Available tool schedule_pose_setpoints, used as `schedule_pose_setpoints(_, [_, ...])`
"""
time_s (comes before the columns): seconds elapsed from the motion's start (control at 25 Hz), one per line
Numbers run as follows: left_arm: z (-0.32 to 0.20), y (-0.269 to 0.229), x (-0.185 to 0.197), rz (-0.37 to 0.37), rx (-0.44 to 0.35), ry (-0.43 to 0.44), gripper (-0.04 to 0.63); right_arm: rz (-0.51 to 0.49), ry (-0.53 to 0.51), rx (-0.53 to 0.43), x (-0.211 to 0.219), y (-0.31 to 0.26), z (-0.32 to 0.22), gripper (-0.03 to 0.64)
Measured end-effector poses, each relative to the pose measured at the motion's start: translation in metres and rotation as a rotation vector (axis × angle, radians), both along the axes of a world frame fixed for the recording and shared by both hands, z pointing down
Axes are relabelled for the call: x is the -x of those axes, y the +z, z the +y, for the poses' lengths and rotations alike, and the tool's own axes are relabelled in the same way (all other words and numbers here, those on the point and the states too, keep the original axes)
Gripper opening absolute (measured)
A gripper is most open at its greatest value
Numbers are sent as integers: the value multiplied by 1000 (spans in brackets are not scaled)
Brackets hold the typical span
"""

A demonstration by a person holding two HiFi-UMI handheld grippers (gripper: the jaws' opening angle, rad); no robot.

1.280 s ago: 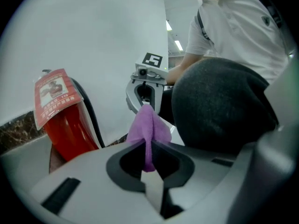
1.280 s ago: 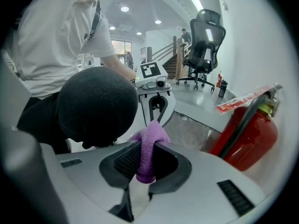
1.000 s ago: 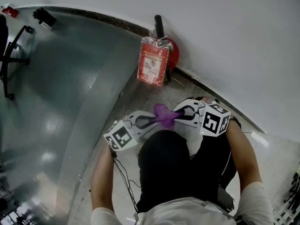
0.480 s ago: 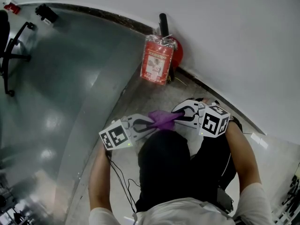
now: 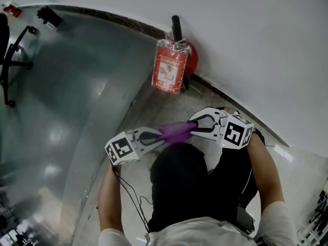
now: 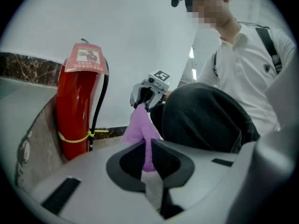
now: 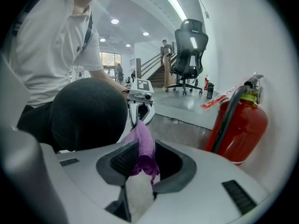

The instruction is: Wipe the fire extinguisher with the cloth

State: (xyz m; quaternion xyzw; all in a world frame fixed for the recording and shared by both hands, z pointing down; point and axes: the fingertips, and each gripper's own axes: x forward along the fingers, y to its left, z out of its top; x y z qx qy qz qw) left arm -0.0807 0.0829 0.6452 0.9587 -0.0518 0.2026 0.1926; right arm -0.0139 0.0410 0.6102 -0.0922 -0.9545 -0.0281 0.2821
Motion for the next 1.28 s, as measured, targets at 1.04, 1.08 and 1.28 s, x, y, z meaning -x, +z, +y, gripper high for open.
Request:
schedule_pose_setpoints(1.04, [-125,86,32,-182,53,-978,28,-272,882,37,-43,-19,-133,14])
schedule_pose_setpoints(1.08, [-129,92,33,-190,72,-1007,28,-274,885,37,-42,-19,-134,14])
schedule_pose_setpoints(1.28, [-144,112,30,-166,172,-1072,28,-257,888,36,-36,-11,-131,14])
